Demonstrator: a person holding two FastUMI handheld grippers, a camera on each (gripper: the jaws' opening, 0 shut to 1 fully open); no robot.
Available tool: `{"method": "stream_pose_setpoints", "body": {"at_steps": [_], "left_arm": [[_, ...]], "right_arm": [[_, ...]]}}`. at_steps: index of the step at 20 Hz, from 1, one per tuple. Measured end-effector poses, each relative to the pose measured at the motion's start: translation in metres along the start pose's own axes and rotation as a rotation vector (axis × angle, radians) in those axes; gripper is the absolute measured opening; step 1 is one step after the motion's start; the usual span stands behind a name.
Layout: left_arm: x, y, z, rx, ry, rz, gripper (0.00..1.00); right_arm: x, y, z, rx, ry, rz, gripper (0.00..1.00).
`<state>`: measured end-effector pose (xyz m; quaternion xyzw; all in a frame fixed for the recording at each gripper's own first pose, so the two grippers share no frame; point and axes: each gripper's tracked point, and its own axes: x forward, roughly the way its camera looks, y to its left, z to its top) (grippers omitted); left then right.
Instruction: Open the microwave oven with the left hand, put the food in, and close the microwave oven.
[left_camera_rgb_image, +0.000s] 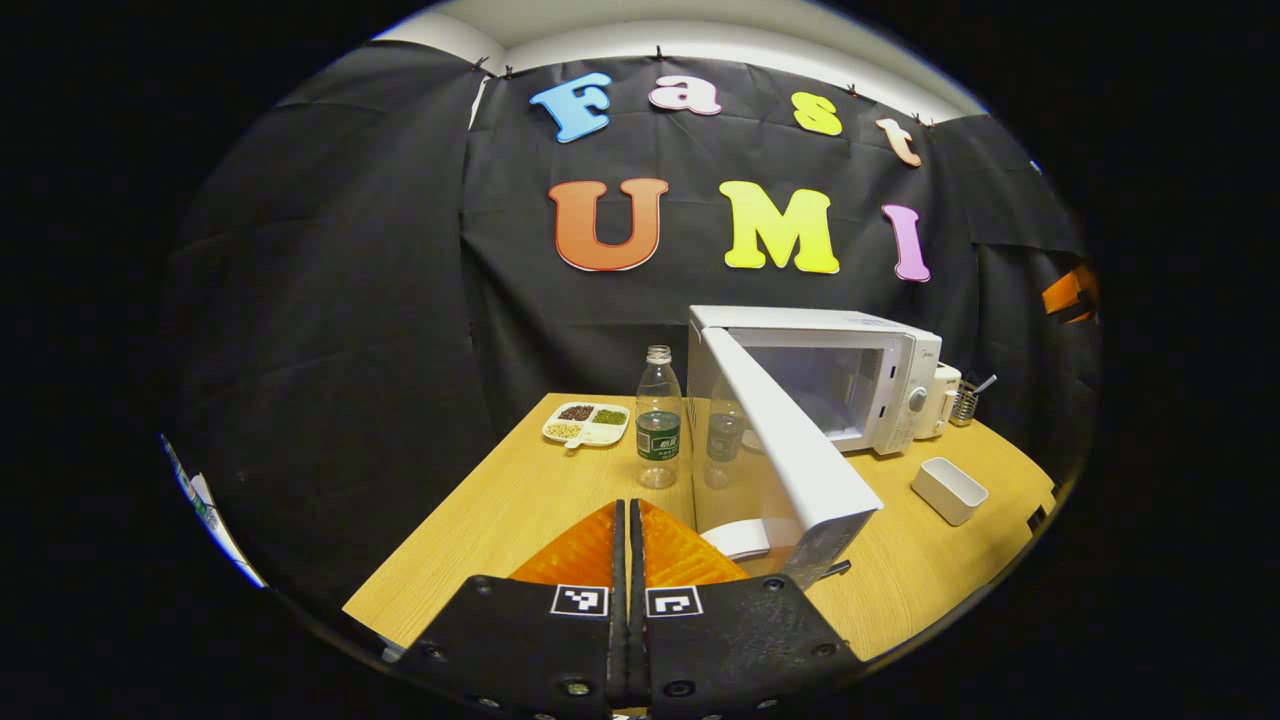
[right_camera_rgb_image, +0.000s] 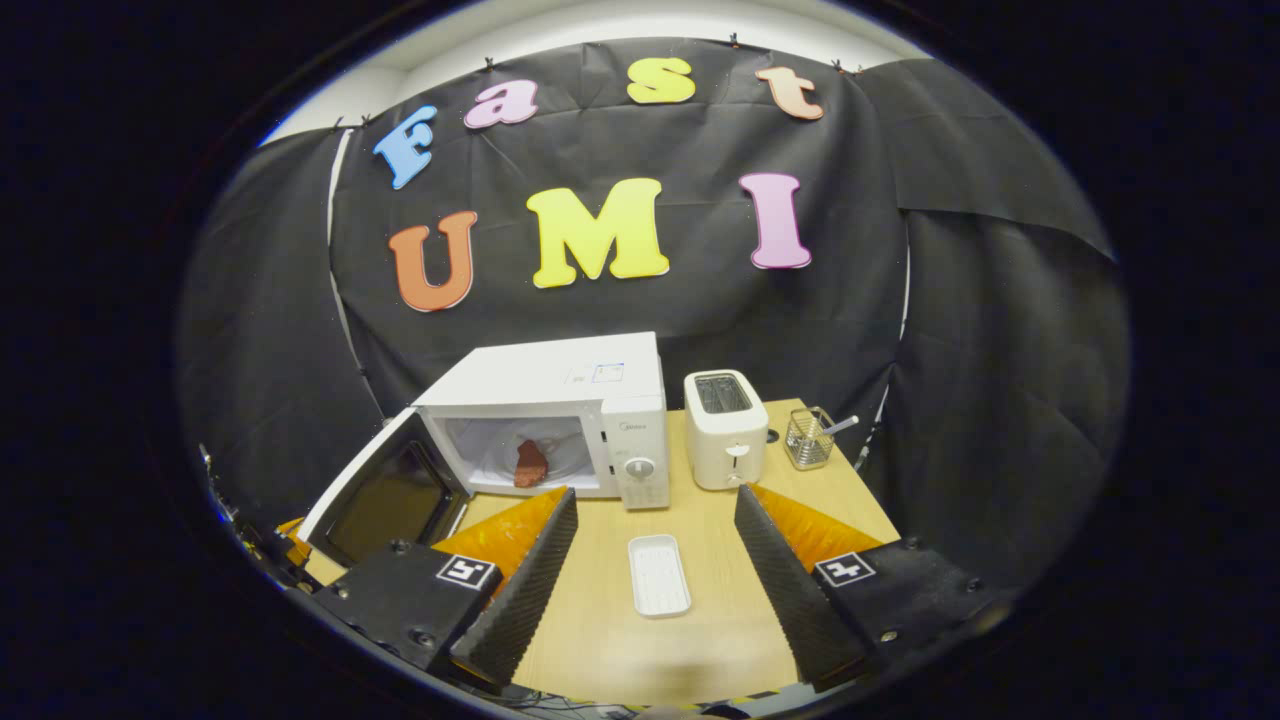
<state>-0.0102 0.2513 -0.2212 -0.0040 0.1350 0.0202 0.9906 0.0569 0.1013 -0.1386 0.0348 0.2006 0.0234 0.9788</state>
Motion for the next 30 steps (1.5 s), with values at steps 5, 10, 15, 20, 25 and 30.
{"method": "stream_pose_setpoints", "body": {"at_steps": [5,10,15,20,25,30], "left_arm": [[0.007,-0.029,-0.014,-0.003,0.037,-0.055,0.00],[0.008,-0.085,-0.017,0.000,0.033,-0.136,0.00],[0.020,-0.144,-0.020,0.001,0.049,-0.218,0.00],[0.040,-0.199,-0.014,0.027,0.046,-0.290,0.00],[0.069,-0.250,0.006,0.020,0.022,-0.344,0.00],[0.101,-0.290,0.018,0.042,0.010,-0.400,0.00]], "right_arm": [[-0.005,-0.015,-0.007,0.015,0.018,-0.013,1.00],[-0.007,-0.042,-0.016,0.033,0.036,-0.037,1.00],[-0.009,-0.073,-0.025,0.054,0.061,-0.056,1.00],[-0.008,-0.101,-0.023,0.083,0.064,-0.063,1.00],[-0.006,-0.121,-0.009,0.077,0.027,-0.082,1.00],[-0.005,-0.130,0.001,0.073,0.018,-0.091,1.00]]}}
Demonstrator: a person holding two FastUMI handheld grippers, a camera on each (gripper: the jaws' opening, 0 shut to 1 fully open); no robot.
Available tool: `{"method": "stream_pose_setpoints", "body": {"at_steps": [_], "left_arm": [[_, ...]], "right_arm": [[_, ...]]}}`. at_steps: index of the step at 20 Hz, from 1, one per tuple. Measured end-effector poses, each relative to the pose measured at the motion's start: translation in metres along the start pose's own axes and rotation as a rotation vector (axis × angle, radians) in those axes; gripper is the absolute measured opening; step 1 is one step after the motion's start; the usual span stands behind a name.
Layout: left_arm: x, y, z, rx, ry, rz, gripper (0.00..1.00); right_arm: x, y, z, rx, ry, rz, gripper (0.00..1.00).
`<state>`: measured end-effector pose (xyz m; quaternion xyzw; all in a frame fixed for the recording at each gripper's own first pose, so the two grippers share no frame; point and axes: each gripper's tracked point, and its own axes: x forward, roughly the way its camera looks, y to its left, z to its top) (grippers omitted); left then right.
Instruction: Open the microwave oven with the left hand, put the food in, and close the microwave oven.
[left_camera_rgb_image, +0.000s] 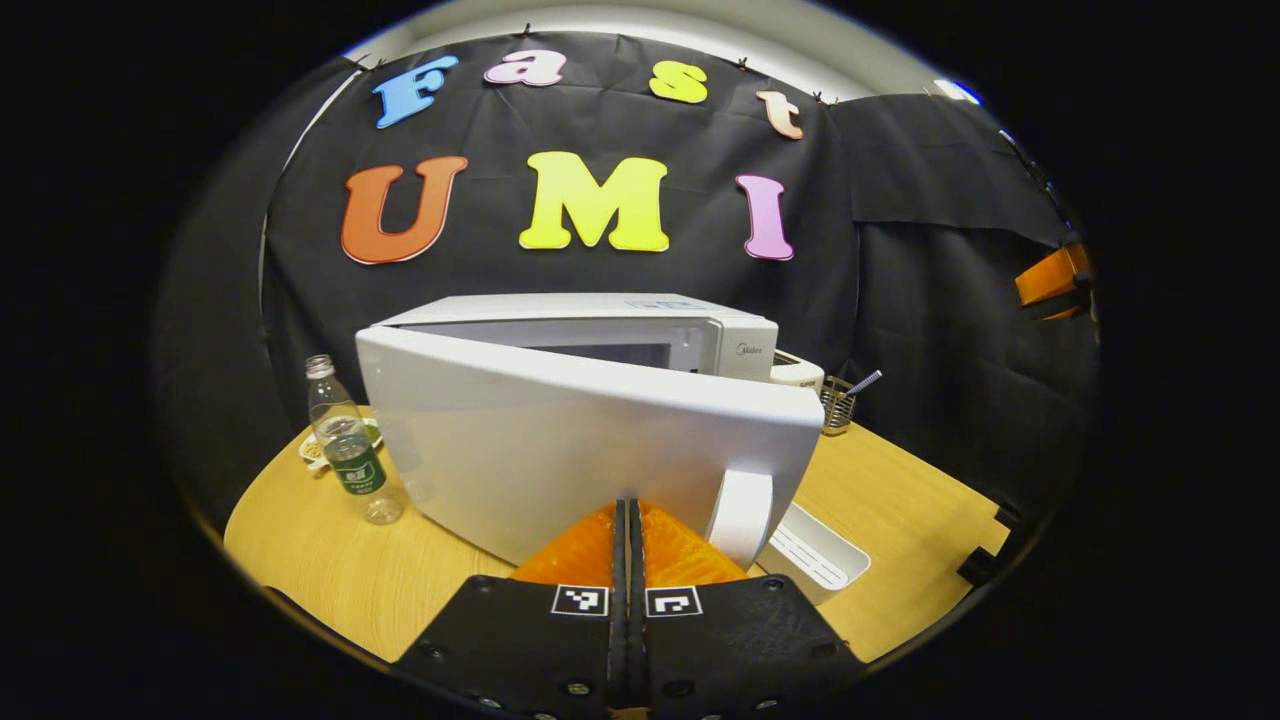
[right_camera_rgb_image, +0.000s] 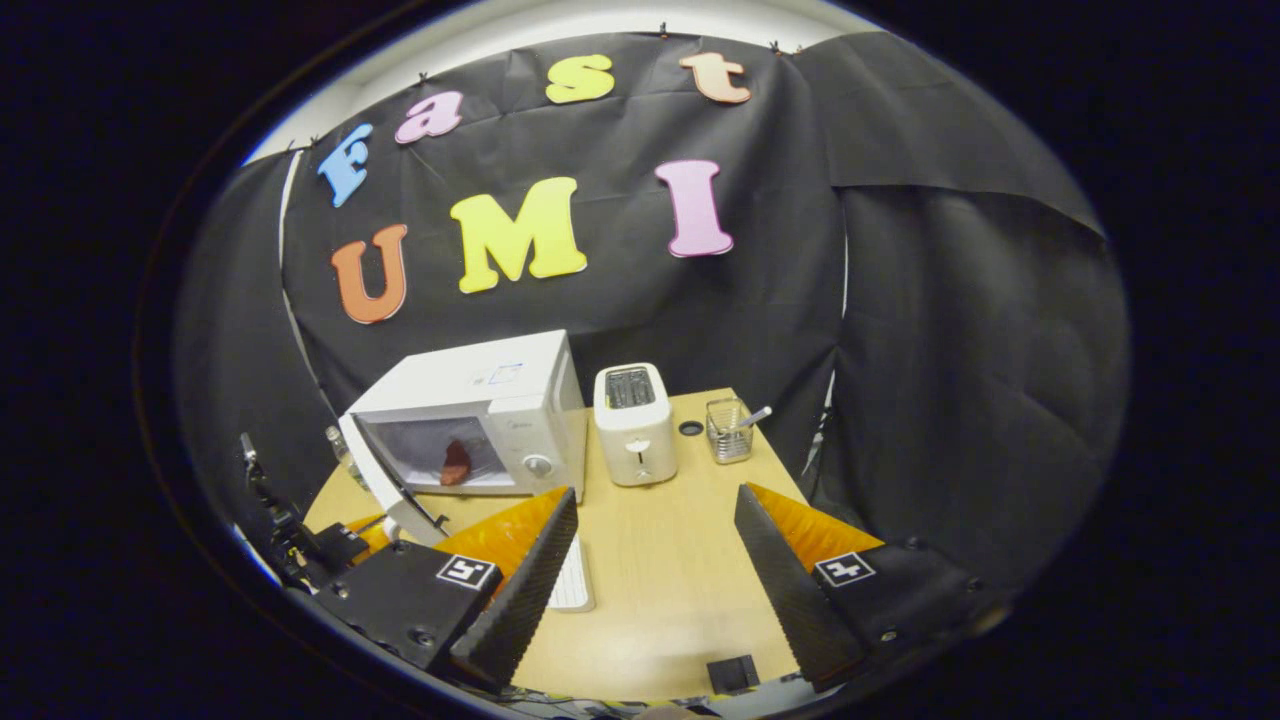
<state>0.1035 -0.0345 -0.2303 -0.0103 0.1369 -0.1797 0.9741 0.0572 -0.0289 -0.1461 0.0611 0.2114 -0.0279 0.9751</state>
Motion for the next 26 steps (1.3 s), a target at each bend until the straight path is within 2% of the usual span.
{"method": "stream_pose_setpoints", "body": {"at_steps": [9,21,22,23,26], "left_arm": [[0.068,-0.016,0.010,0.021,0.000,-0.029,0.00],[0.129,-0.018,0.026,-0.007,-0.005,0.016,0.00],[0.133,-0.018,0.028,-0.009,-0.005,0.020,0.00],[0.135,-0.017,0.029,-0.014,-0.002,0.027,0.00],[0.136,-0.017,0.029,-0.013,-0.010,0.027,0.00]], "right_arm": [[0.018,-0.015,0.006,-0.004,0.008,-0.032,1.00],[0.030,-0.037,0.021,-0.024,0.012,-0.058,1.00],[0.031,-0.038,0.021,-0.024,0.014,-0.059,0.91],[0.031,-0.037,0.021,-0.025,0.015,-0.058,1.00],[0.035,-0.038,0.025,-0.028,0.009,-0.055,1.00]]}}
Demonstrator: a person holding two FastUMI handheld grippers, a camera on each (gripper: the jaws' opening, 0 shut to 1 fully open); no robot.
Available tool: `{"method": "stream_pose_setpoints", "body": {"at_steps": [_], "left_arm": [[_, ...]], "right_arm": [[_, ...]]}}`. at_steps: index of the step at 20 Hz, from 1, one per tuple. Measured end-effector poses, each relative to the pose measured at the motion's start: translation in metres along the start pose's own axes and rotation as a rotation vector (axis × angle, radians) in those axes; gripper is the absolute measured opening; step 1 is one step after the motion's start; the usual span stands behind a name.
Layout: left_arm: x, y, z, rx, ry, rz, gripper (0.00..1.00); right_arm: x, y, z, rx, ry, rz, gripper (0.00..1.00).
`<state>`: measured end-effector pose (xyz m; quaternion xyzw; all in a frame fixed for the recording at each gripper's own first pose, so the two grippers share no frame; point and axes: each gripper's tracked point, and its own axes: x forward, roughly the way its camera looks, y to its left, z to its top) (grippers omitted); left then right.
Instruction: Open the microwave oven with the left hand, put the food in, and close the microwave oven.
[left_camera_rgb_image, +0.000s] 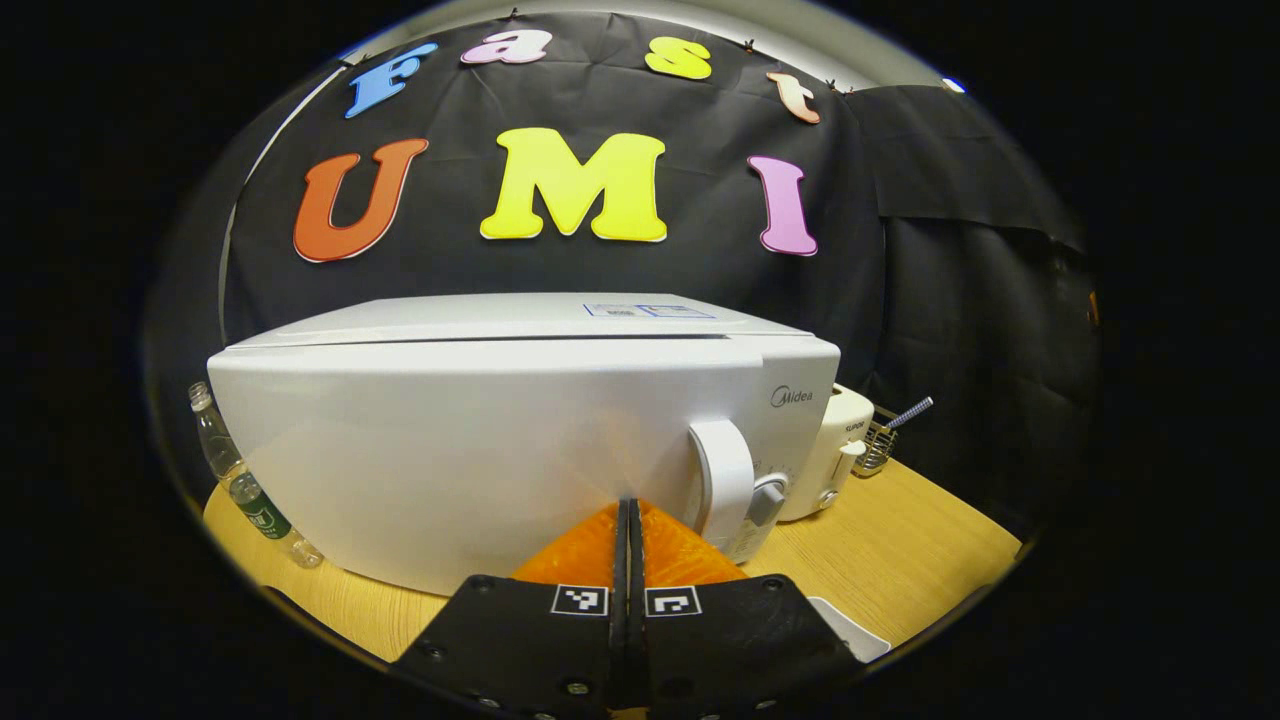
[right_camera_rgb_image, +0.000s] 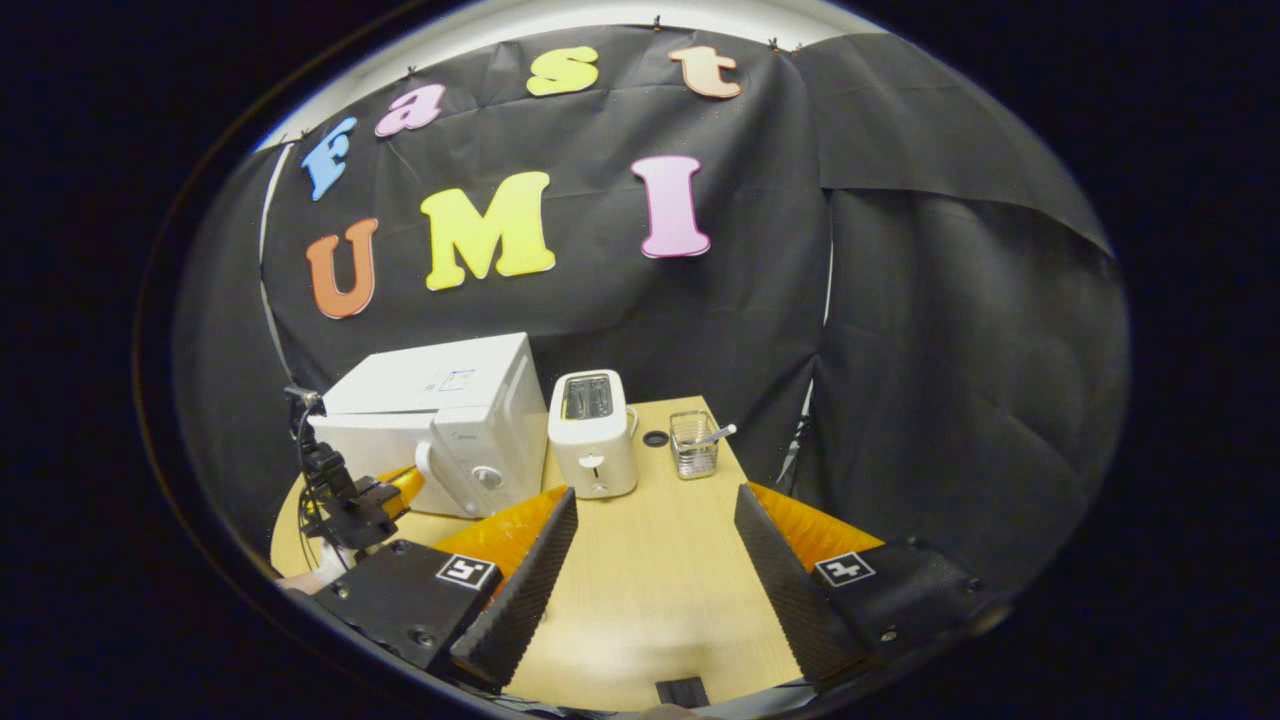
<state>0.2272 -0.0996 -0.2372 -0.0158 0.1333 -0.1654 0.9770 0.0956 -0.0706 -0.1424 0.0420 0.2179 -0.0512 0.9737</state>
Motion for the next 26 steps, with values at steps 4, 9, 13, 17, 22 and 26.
{"method": "stream_pose_setpoints", "body": {"at_steps": [4,9,13,17,22,26], "left_arm": [[0.003,0.002,0.002,0.001,-0.006,0.011,0.00],[0.009,-0.007,-0.002,-0.028,0.014,0.026,0.00],[0.006,-0.003,0.000,-0.024,0.013,0.036,0.00],[-0.016,0.014,0.008,-0.005,-0.005,0.107,0.00],[-0.070,0.027,0.024,0.044,-0.058,0.145,0.86],[-0.118,0.043,0.035,0.061,-0.059,0.208,0.95]], "right_arm": [[0.003,0.004,-0.001,0.006,0.004,0.009,1.00],[0.004,0.013,0.002,-0.006,-0.004,0.023,1.00],[0.001,0.018,0.004,-0.016,-0.012,0.034,1.00],[-0.003,0.023,0.005,-0.022,-0.021,0.044,1.00],[-0.006,0.038,0.003,-0.007,-0.027,0.073,1.00],[-0.008,0.055,0.001,-0.014,-0.042,0.102,0.91]]}}
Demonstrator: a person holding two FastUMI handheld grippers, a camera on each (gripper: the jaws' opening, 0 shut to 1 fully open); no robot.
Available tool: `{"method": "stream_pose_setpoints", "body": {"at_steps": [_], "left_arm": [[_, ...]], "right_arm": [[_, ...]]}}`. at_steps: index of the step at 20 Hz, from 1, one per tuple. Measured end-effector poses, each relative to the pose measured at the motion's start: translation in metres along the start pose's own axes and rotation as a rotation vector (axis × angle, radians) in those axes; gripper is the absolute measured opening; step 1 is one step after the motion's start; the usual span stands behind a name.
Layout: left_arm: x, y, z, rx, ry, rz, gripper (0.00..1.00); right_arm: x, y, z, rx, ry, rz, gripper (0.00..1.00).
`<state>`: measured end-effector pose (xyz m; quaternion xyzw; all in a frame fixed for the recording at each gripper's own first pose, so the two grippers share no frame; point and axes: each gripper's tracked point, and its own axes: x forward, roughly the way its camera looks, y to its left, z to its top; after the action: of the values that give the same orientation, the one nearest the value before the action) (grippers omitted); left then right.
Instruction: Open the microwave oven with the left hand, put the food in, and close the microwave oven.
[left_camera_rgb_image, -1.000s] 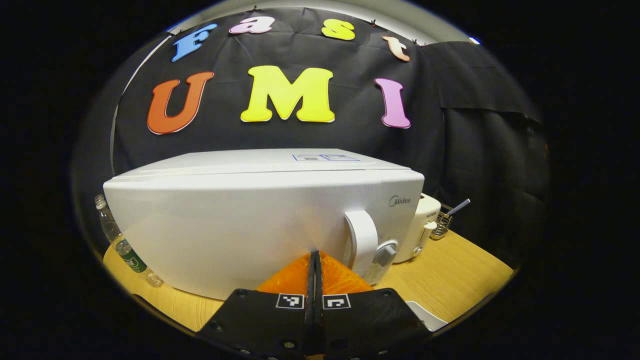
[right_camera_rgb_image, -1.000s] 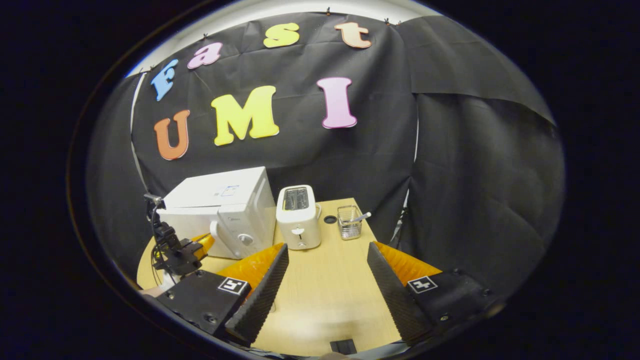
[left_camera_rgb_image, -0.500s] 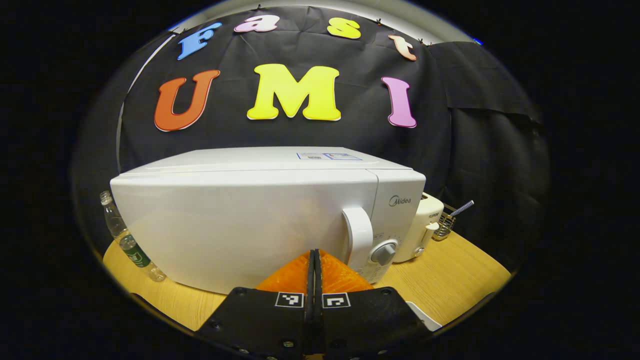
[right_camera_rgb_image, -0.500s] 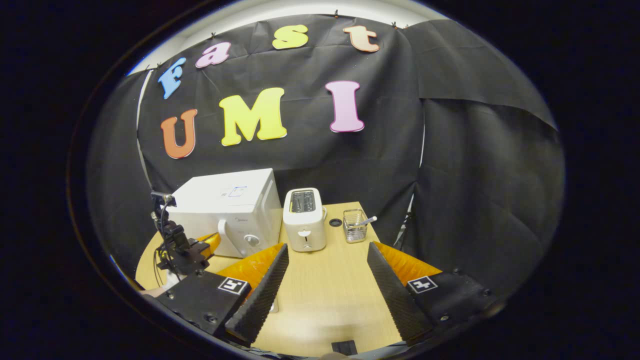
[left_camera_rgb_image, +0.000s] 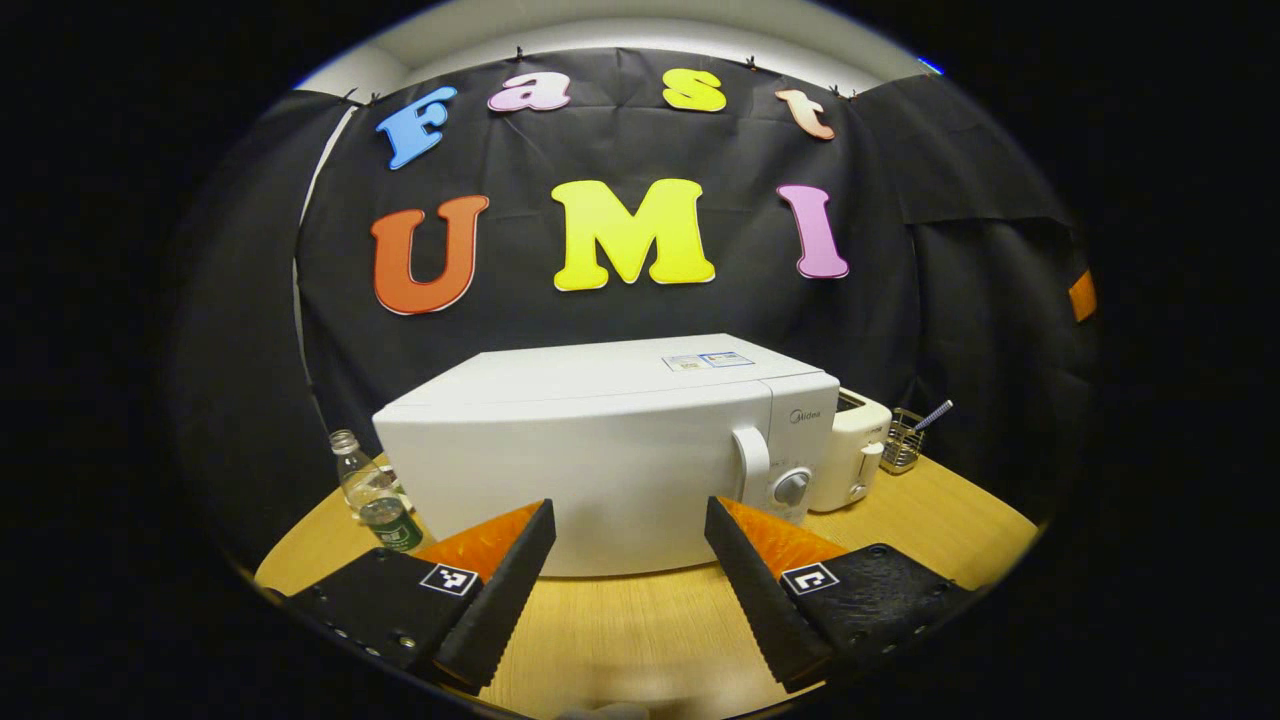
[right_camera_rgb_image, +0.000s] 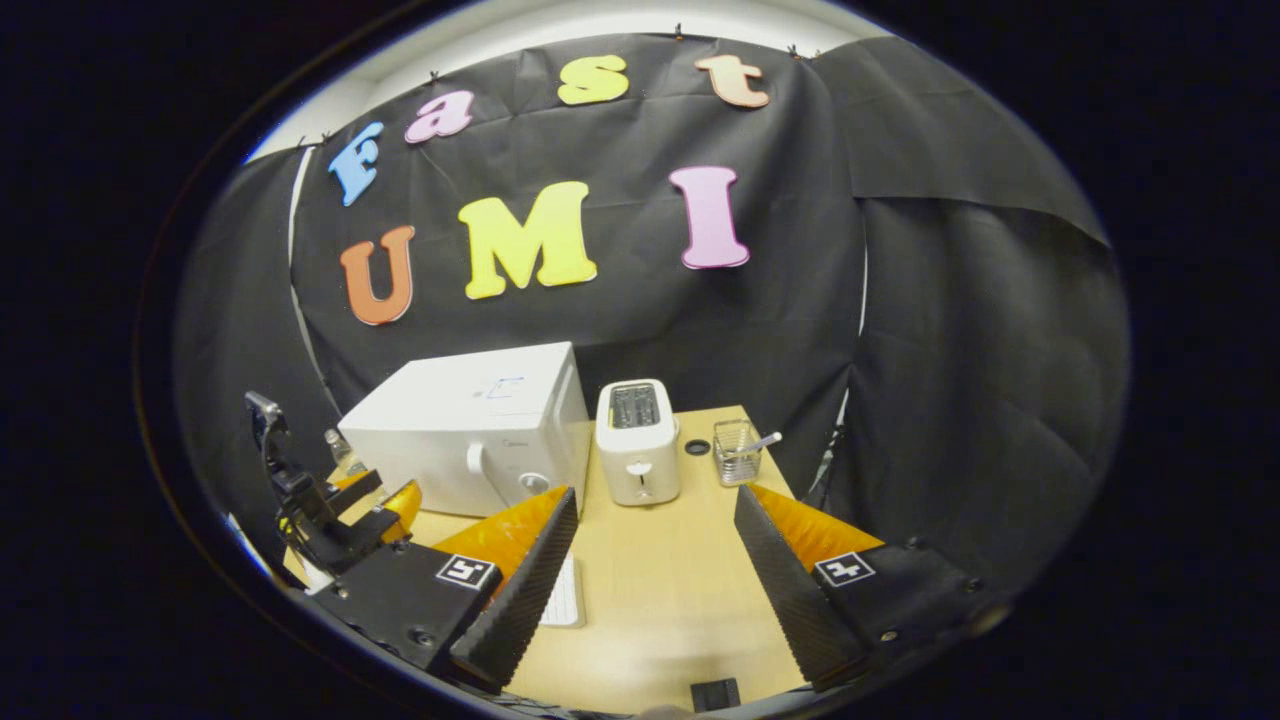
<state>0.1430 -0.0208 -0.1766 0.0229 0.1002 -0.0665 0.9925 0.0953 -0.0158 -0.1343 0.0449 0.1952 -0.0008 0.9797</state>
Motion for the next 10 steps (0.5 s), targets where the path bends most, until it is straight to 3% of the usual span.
{"method": "stream_pose_setpoints", "body": {"at_steps": [1,9,10], "left_arm": [[-0.013,0.008,0.003,-0.007,0.010,0.029,0.94],[-0.106,0.045,0.052,-0.029,0.005,0.083,0.95],[-0.117,0.051,0.060,-0.038,0.001,0.095,0.95]], "right_arm": [[0.000,0.004,-0.001,-0.013,-0.006,0.000,1.00],[-0.007,0.058,-0.001,-0.018,-0.074,0.053,1.00],[-0.009,0.065,0.001,-0.017,-0.087,0.060,0.91]]}}
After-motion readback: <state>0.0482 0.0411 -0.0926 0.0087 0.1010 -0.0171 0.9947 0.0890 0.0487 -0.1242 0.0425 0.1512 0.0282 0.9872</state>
